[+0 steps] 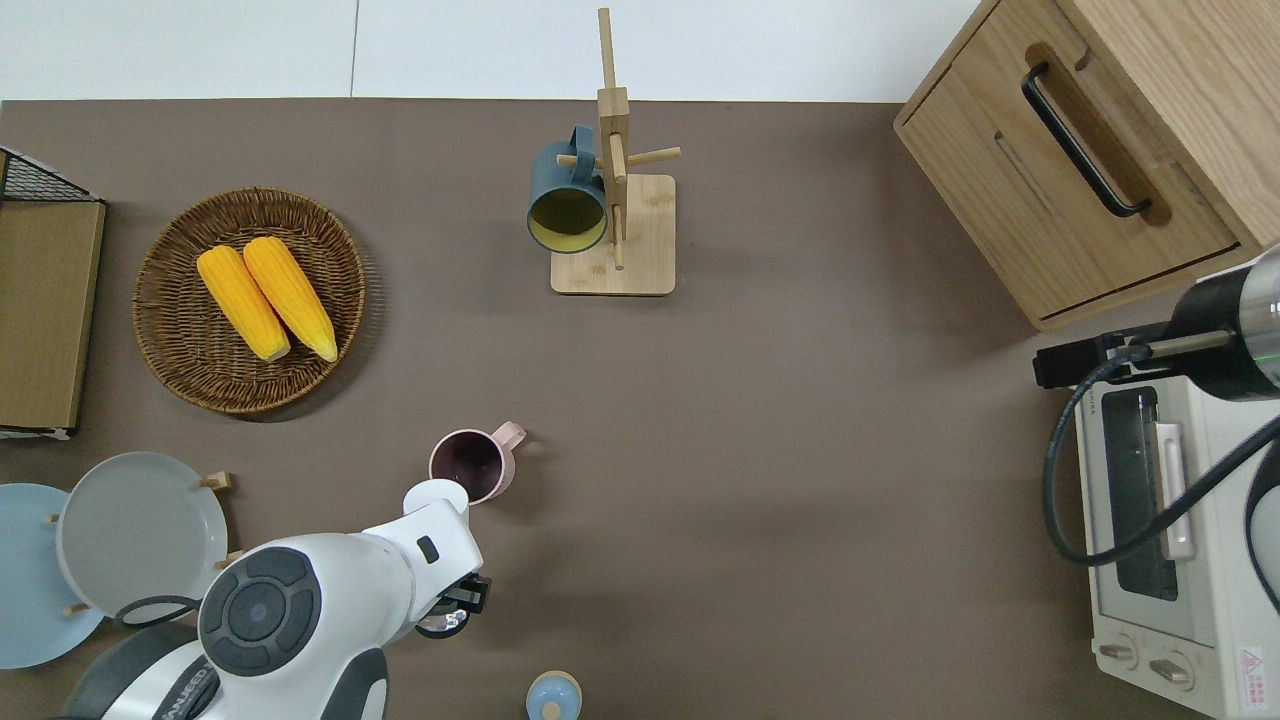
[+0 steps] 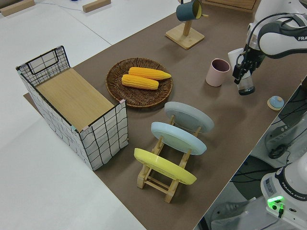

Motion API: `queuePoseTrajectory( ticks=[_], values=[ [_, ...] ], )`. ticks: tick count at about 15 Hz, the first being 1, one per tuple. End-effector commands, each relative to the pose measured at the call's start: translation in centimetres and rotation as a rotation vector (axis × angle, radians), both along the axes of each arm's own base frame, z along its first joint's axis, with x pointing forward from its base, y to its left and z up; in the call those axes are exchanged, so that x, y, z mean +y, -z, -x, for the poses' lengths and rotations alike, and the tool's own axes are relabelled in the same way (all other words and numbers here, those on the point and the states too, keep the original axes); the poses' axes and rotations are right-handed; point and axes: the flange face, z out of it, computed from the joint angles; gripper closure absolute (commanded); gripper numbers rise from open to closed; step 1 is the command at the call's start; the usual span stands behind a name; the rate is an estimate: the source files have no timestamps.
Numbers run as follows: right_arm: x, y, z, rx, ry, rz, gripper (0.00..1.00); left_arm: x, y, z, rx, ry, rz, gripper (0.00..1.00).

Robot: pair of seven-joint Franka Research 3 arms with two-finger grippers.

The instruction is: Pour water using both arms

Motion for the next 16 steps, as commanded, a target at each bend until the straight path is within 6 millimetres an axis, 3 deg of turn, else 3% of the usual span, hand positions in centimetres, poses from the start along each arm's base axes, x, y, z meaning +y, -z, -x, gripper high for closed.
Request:
queuePoseTrajectory(
  ticks=[1,9,16],
  values=[
    [0.2,-0.3,0.2,-0.002,-0.016,-0.025,0.009,-0.8,-0.6,-2.4,0.018,-0.007,0.022,0.98],
    [0.2,-0.3,0.2,-0.002,-0.016,-0.025,0.009,-0.1,0.3,-2.8,0.108,0.021,-0.027,1.0],
    [0.2,-0.3,0.2,-0.002,-0.016,-0.025,0.009,0.5,0.1,-4.5,0.2,0.011,-0.04,1.0]
  ],
)
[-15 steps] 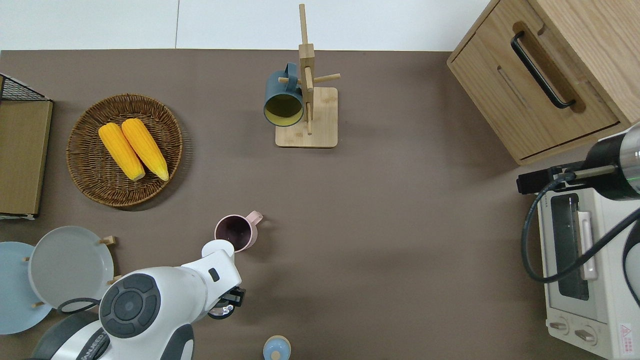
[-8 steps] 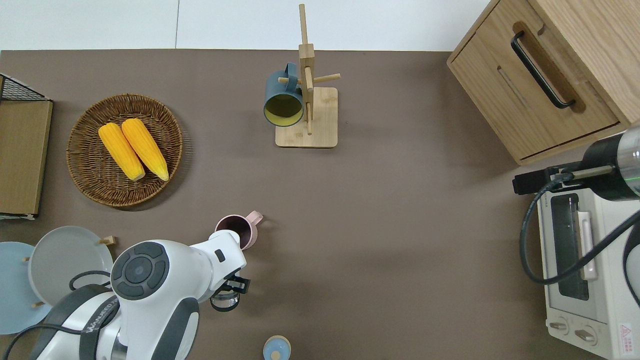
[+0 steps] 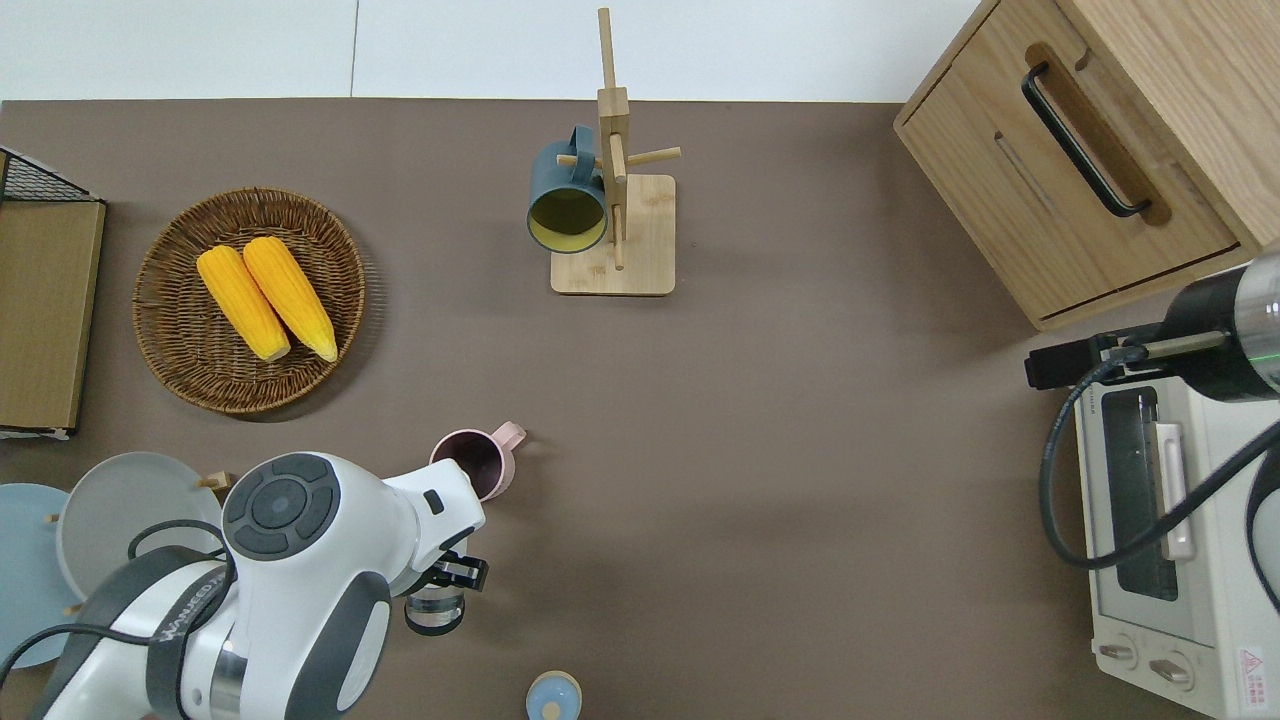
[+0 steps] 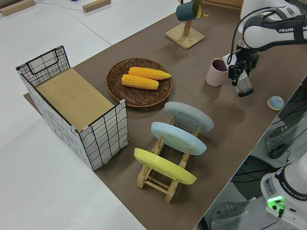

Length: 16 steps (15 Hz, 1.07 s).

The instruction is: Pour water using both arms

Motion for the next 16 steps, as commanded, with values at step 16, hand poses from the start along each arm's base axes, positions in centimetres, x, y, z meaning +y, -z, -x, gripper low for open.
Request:
queuePoseTrajectory(
  ticks=[16],
  values=[
    [0.0,-0.3,0.2,-0.003,-0.015,-0.018,0.009,-0.6,-0.6,-4.9,0.214,-0.016,-0.091,1.0]
  ],
)
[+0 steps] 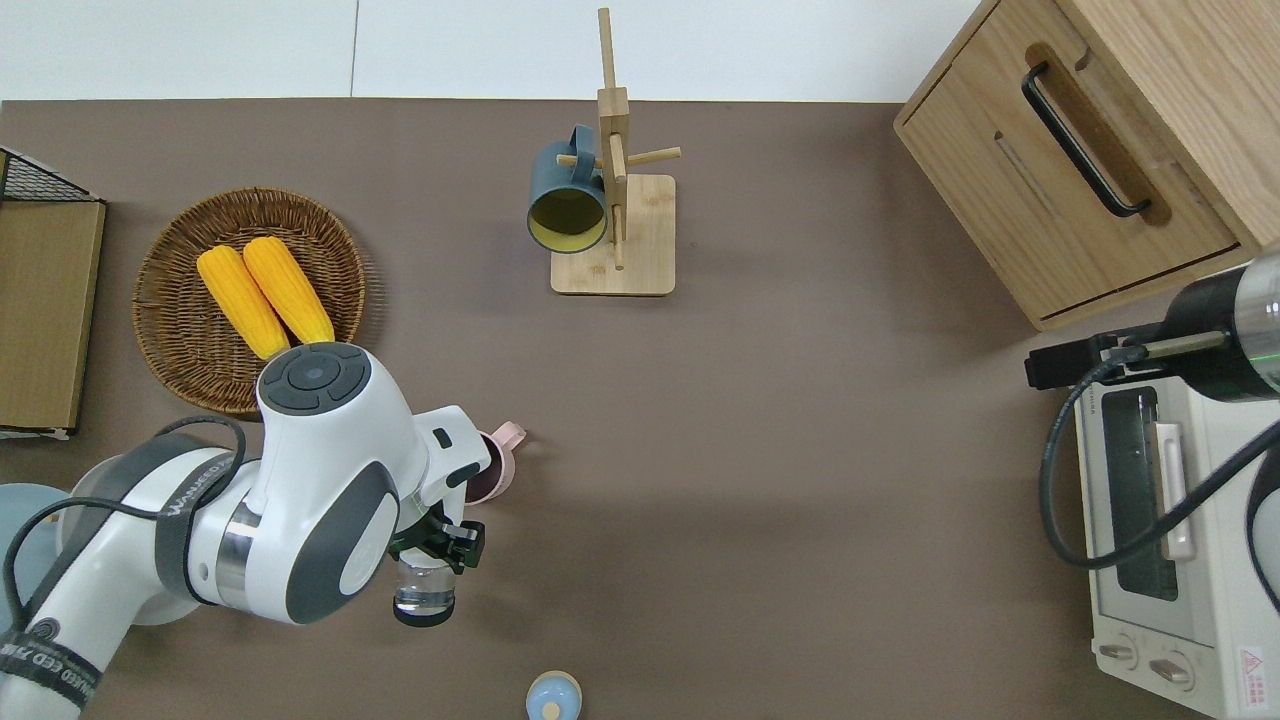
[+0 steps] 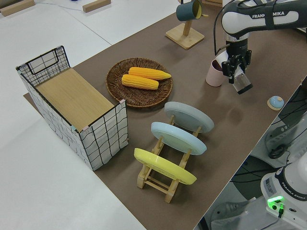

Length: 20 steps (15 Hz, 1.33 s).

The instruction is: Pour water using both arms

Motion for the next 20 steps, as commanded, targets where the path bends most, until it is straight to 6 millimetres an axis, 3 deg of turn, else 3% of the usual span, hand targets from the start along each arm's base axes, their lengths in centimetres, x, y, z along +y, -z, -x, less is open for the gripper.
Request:
queuePoseTrajectory(
  ticks=[1,8,13,20],
  values=[
    [-0.04,-0.33,0.18,-0.003,-0.013,-0.018,0.009,-0.27,-1.15,-0.33,0.007,-0.002,-0.032,1.0],
    [0.04,-0.33,0.18,-0.003,-0.015,-0.018,0.009,-0.27,-0.4,0.1,0.056,-0.009,-0.051,1.0],
    [0.04,-0.33,0.18,-0.003,-0.015,-0.018,0.009,-0.26,-1.33,-0.3,0.074,-0.014,-0.055,1.0],
    [0.04,-0.33,0.18,-0.003,-0.015,-0.018,0.009,-0.89,-0.76,-0.2,0.109,-0.03,-0.079,1.0]
  ],
)
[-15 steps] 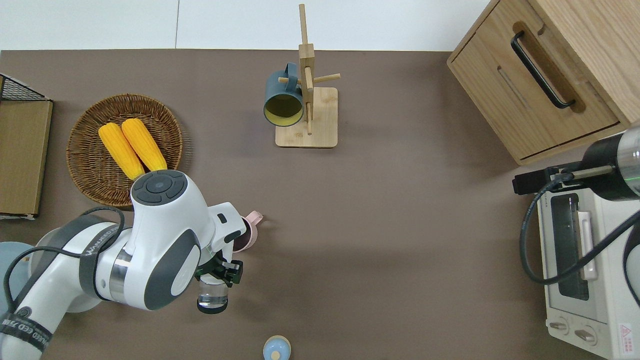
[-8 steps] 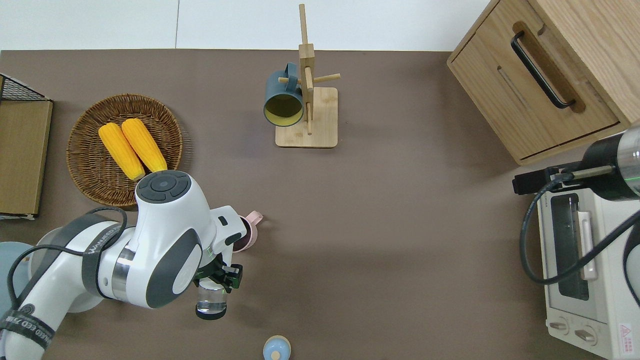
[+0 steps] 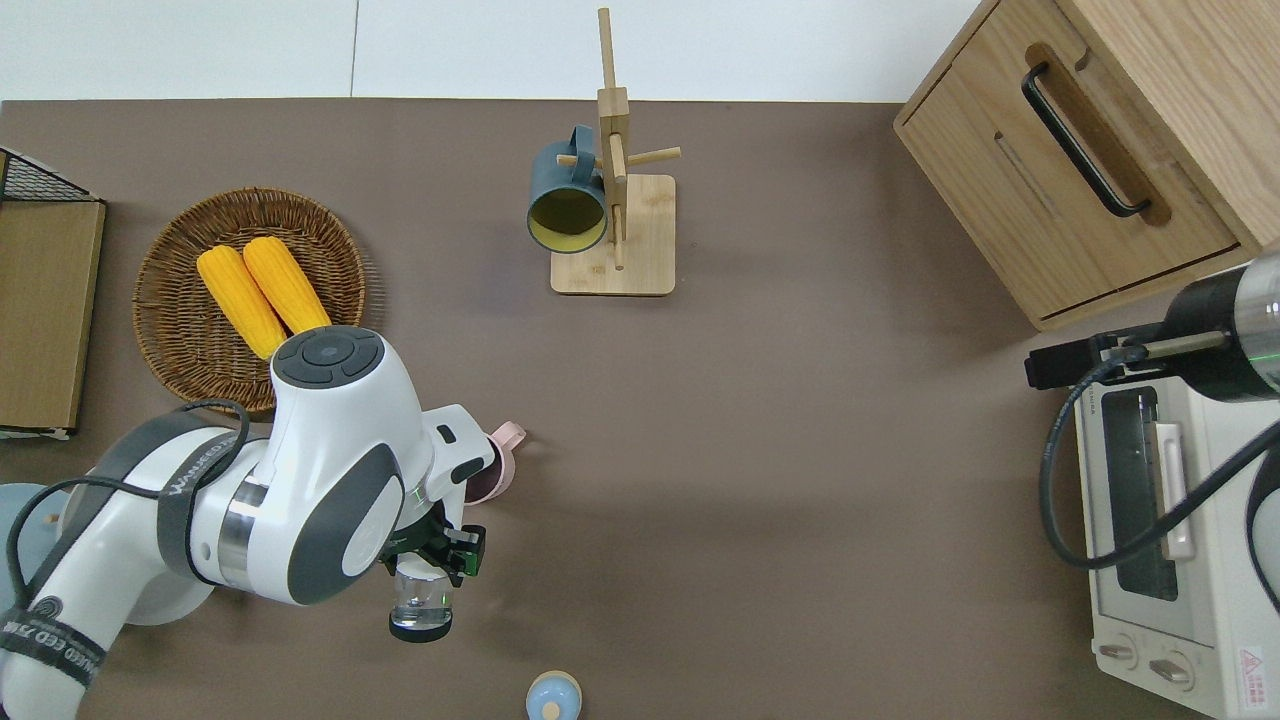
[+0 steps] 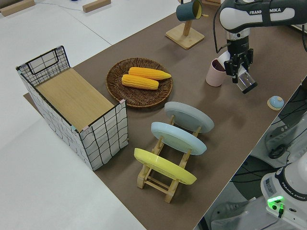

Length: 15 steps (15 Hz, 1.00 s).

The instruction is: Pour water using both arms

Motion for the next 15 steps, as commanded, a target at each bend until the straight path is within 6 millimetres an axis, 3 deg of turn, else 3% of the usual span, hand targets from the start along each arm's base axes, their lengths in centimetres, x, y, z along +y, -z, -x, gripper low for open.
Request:
queuePoseTrajectory(
  ticks=[1,9,15],
  values=[
    [0.0,-0.3,0.2,-0.003,-0.015,-0.018,0.009,-0.6,-0.3,-0.3,0.026,-0.005,-0.041,1.0],
    [0.0,-0.3,0.2,-0.003,-0.015,-0.018,0.009,-0.7,-0.4,-0.1,0.038,-0.009,-0.051,1.0],
    [0.0,-0.3,0.2,-0.003,-0.015,-0.018,0.009,-0.9,-2.1,-0.4,0.045,-0.019,-0.063,1.0]
  ],
)
